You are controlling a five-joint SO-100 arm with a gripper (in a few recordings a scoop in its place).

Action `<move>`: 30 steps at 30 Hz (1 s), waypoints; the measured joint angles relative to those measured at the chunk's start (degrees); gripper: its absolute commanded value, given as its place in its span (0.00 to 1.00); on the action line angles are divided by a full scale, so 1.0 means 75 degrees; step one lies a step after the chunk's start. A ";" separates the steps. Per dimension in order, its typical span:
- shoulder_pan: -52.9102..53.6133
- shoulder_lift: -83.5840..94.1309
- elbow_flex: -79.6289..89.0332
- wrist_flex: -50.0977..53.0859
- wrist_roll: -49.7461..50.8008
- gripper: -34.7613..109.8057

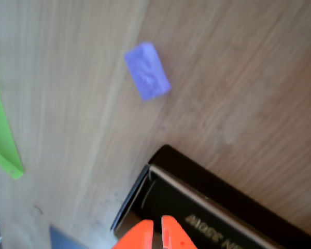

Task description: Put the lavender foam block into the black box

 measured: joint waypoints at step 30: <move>0.0914 -0.0855 -0.0258 0.0527 0.1441 0.24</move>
